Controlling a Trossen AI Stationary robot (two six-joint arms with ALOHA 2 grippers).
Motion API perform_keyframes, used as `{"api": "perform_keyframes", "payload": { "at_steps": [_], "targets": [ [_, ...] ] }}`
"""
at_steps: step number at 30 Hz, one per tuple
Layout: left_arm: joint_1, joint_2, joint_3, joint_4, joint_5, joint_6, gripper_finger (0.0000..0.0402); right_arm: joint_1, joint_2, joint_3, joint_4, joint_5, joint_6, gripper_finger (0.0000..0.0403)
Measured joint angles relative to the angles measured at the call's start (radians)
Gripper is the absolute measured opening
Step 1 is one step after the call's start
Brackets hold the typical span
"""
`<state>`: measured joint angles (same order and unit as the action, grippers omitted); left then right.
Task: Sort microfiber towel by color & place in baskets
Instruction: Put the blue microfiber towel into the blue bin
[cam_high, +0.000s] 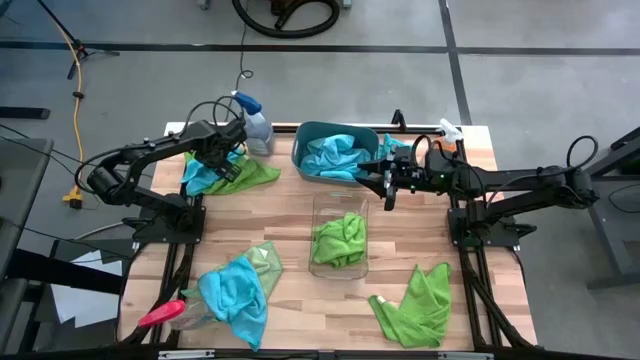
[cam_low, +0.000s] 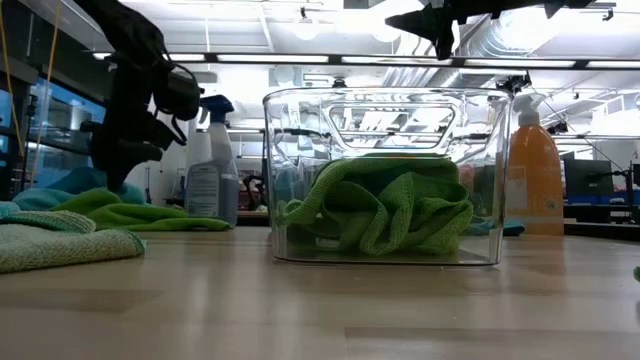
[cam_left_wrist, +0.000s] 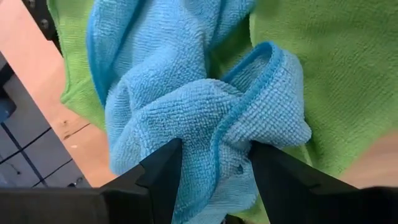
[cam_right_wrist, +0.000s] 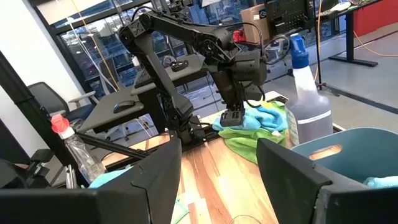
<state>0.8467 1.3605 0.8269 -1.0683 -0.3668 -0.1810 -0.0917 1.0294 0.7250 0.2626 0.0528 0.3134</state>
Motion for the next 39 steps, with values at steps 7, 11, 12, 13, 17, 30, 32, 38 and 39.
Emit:
{"api": "perform_keyframes", "payload": {
  "at_steps": [7,11,12,13,17,30,32,38,39],
  "targets": [
    [0.000,-0.001,-0.013,0.000,0.005,0.024,0.0128,0.000,0.000,0.000,0.000,0.000,0.000,0.0206],
    [0.000,-0.019,-0.013,-0.006,0.047,0.052,0.0024,0.000,0.000,0.000,-0.004,0.000,0.000,0.0206],
    [0.000,-0.033,-0.013,-0.006,0.058,0.053,0.0014,0.000,0.000,0.000,-0.006,0.000,0.000,0.0206],
    [0.000,-0.050,-0.013,-0.006,0.069,0.053,0.0012,0.000,0.000,0.000,-0.009,0.000,0.000,0.0206],
    [0.001,-0.156,-0.010,-0.035,0.089,0.054,0.0002,0.000,0.000,0.000,-0.019,0.000,0.000,0.0206],
    [0.000,-0.533,0.303,-0.112,0.133,0.063,0.0001,0.000,0.000,0.000,-0.019,0.000,-0.008,0.0206],
    [0.001,-0.560,0.379,-0.108,0.133,0.073,0.0000,0.001,0.000,0.000,-0.019,0.000,-0.008,0.0206],
    [0.000,-0.596,0.567,-0.090,0.185,0.116,0.0000,0.001,0.000,0.000,-0.018,0.000,-0.008,0.0206],
    [0.001,-0.601,0.589,-0.090,0.199,0.115,0.0000,0.001,0.000,0.000,-0.018,0.000,-0.008,0.0206]
  ]
}}
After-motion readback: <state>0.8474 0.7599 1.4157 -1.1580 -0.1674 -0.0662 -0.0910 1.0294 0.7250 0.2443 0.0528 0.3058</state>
